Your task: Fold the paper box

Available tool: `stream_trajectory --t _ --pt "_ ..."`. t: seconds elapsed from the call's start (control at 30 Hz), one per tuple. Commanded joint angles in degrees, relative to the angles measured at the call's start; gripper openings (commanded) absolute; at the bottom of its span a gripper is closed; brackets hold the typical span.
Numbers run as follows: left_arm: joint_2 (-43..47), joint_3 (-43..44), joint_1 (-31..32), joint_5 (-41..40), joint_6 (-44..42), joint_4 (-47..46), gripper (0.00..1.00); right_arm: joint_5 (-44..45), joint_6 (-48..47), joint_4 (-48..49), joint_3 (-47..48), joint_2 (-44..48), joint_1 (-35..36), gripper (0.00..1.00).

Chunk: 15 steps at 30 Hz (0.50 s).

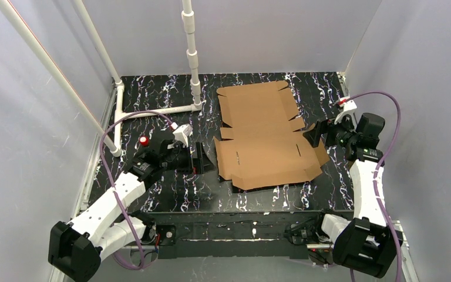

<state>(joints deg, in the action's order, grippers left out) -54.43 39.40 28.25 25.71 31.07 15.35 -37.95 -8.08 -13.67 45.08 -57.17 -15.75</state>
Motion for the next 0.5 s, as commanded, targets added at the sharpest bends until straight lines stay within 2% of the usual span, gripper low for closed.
stream_trajectory --t 0.0,0.1,0.23,0.33,0.47 --pt "-2.32 3.16 3.34 -7.08 3.77 2.13 0.99 -7.90 -7.77 -1.56 0.06 -2.75 -0.16 1.00" --pt "-8.45 11.07 10.68 -21.47 0.31 11.69 0.99 -8.77 -8.53 -1.69 -0.05 -4.29 -0.16 1.00" --pt "-14.65 13.84 12.69 -33.45 7.47 12.07 0.99 -8.98 -8.97 -3.11 0.33 -4.61 -0.16 1.00" --pt "-19.69 15.01 12.78 -35.82 13.64 8.39 0.96 -8.21 -8.32 -2.52 -0.19 -3.42 -0.16 1.00" --pt "-26.60 18.17 12.71 -34.91 17.95 5.40 0.94 -8.36 -6.68 -1.18 -1.26 -2.62 -0.16 1.00"
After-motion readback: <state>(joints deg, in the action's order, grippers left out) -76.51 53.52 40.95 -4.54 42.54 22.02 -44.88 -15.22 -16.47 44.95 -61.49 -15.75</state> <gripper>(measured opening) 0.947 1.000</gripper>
